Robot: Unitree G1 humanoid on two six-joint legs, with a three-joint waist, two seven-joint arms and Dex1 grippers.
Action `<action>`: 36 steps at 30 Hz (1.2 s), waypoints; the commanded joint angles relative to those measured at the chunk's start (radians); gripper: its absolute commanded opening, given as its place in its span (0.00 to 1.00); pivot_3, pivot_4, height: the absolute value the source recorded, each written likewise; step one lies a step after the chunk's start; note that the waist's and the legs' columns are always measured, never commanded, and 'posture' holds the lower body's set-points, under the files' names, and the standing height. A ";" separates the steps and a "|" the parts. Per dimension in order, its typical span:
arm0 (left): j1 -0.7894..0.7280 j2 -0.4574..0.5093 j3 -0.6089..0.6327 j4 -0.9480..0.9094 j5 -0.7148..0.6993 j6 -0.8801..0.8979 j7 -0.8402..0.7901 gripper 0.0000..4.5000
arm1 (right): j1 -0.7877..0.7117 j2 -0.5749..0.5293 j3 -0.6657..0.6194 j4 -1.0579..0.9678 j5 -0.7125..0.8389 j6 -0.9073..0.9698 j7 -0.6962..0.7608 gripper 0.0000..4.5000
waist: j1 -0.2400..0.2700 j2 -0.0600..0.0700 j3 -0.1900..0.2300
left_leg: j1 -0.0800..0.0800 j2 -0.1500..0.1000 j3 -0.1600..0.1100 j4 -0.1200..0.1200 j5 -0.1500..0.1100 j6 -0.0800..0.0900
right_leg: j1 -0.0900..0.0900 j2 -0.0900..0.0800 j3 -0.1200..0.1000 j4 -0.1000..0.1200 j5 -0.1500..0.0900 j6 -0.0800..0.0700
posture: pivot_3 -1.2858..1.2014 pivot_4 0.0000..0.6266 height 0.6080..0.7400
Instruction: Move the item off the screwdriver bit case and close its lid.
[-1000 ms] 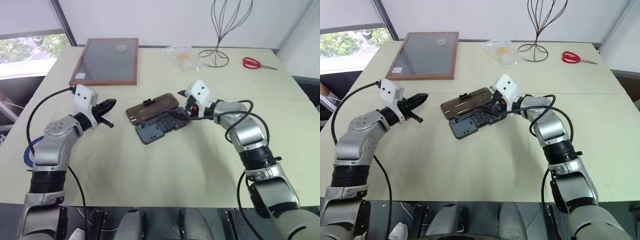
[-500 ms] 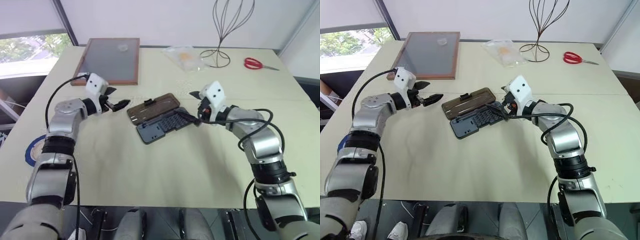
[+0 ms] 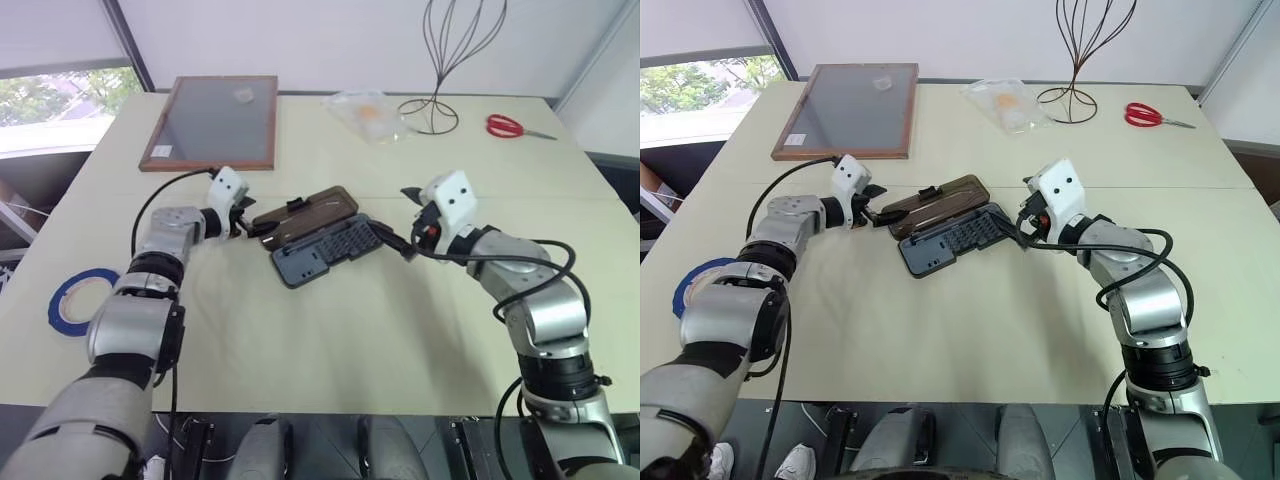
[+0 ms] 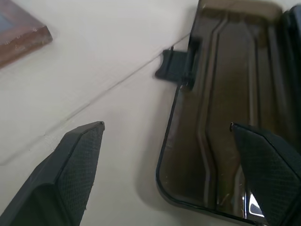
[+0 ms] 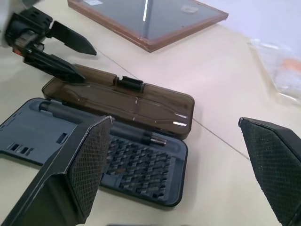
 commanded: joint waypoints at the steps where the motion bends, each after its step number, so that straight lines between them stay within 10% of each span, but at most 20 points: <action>1: -0.028 0.001 -0.007 0.006 0.037 -0.026 0.031 0.99 | 0.003 -0.020 -0.042 -0.059 0.016 0.007 -0.016 1.00 | 0.000 0.000 0.000 | 0.000 0.000 0.000 0.000 0.000 0.000 | 0.000 0.000 0.000 0.000 0.000 0.000 | 0.52 0.24 1.00; 5: -0.021 -0.005 -0.016 0.016 0.070 -0.033 0.052 0.80 | 0.010 -0.026 -0.045 -0.069 0.021 0.013 -0.023 1.00 | -0.001 0.000 0.000 | 0.000 0.000 0.000 0.000 0.000 0.000 | 0.000 0.000 0.000 0.000 0.000 0.000 | 0.52 0.24 1.00; 12: -0.014 -0.016 -0.016 0.026 0.104 -0.030 0.059 0.00 | 0.006 -0.041 -0.044 -0.069 0.028 0.012 -0.026 1.00 | 0.000 0.001 -0.001 | 0.000 0.000 0.000 0.001 0.000 0.000 | 0.000 0.000 0.000 0.001 0.000 0.000 | 0.52 0.24 1.00; 36: 0.028 -0.121 -0.146 -0.122 0.142 -0.213 -0.445 0.00 | -0.014 -0.126 -0.101 -0.028 0.040 0.005 -0.010 1.00 | 0.008 0.000 -0.001 | 0.000 -0.001 0.000 0.001 0.000 0.000 | 0.003 -0.001 -0.003 0.000 0.000 0.000 | 0.52 0.24 1.00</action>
